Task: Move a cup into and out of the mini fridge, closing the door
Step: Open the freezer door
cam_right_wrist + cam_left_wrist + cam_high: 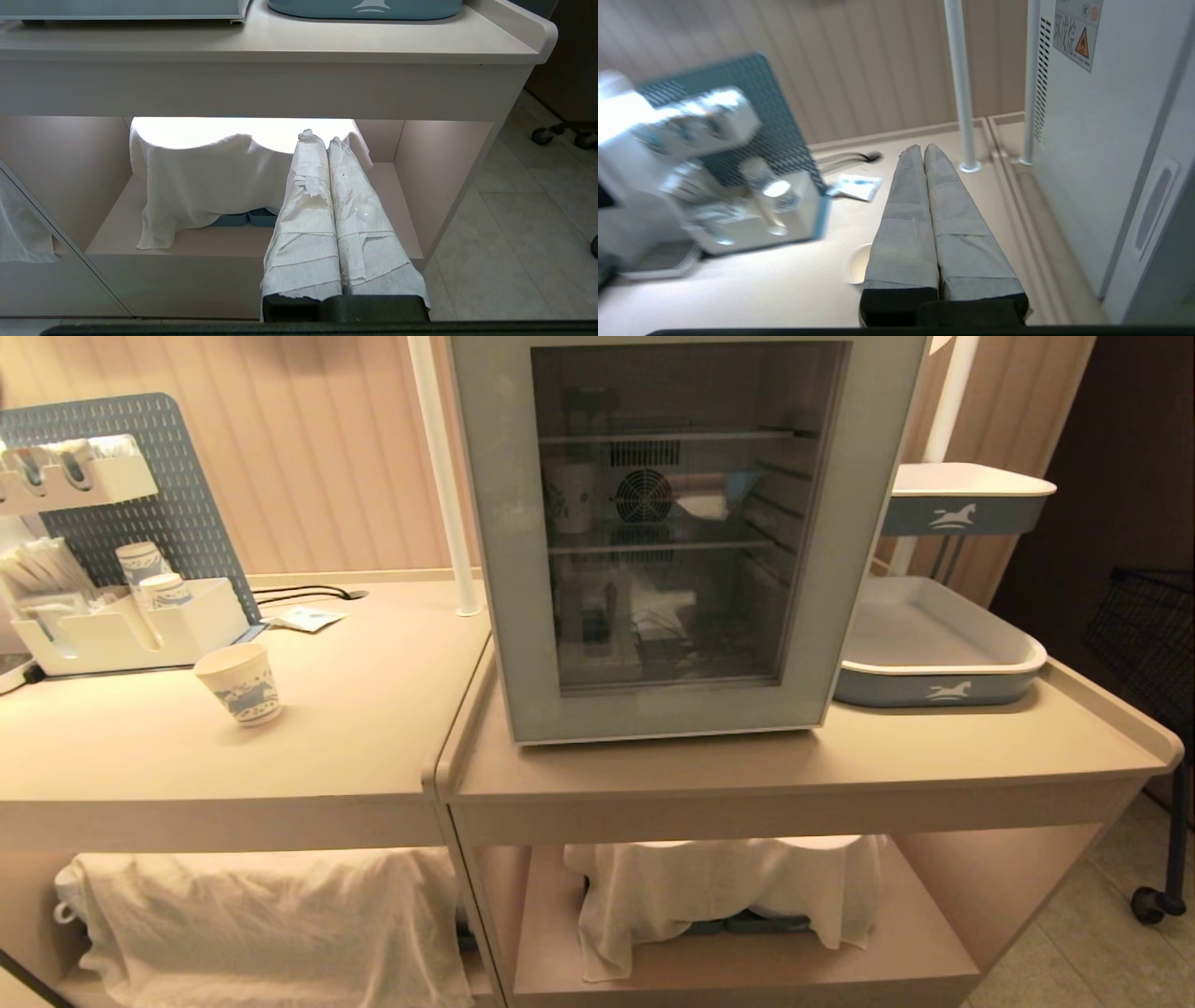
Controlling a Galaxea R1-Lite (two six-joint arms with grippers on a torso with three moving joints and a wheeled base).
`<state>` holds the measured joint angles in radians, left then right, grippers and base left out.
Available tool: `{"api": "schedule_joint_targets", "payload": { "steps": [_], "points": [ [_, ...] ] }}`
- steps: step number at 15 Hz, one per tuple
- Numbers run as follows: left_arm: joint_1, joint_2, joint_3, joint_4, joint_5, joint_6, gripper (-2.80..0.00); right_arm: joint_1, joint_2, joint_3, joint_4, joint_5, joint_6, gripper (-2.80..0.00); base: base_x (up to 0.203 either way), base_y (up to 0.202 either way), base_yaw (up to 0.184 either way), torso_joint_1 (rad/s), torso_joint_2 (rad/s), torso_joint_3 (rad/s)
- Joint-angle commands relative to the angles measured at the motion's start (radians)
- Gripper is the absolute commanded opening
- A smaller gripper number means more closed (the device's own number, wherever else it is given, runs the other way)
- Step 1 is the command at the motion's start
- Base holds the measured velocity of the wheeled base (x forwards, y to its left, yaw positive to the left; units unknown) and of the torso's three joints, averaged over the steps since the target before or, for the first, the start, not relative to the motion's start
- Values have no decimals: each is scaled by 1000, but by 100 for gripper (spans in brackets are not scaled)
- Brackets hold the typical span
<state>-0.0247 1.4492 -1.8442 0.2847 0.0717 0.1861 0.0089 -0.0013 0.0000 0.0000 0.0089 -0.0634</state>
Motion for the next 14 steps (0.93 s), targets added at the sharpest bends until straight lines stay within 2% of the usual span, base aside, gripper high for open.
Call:
{"api": "schedule_joint_targets", "payload": {
  "steps": [1,2,3,5,11,13,14],
  "points": [
    [-91,250,-66,-10,-26,-253,-280,0,0,0,0,0,1,-280,0,0,0,0,0,0],
    [-107,294,-74,-17,-101,-336,-280,0,0,0,0,0,-1,-280,0,0,0,0,0,0],
    [-113,328,-77,-26,-161,-390,-280,0,1,0,0,0,0,-280,0,0,0,0,0,0],
    [-116,376,-68,-86,-220,-434,-280,0,0,0,0,0,0,-280,0,0,0,0,0,0],
    [-92,438,211,-374,-243,-419,-280,0,0,0,0,0,0,-280,0,0,0,0,0,0],
    [-80,436,245,-390,-250,-448,-280,0,0,0,0,0,-1,-280,0,0,0,0,0,0],
    [-71,422,259,-392,-275,-466,-280,0,0,0,0,0,-1,-280,0,0,0,0,0,0]
  ]
}}
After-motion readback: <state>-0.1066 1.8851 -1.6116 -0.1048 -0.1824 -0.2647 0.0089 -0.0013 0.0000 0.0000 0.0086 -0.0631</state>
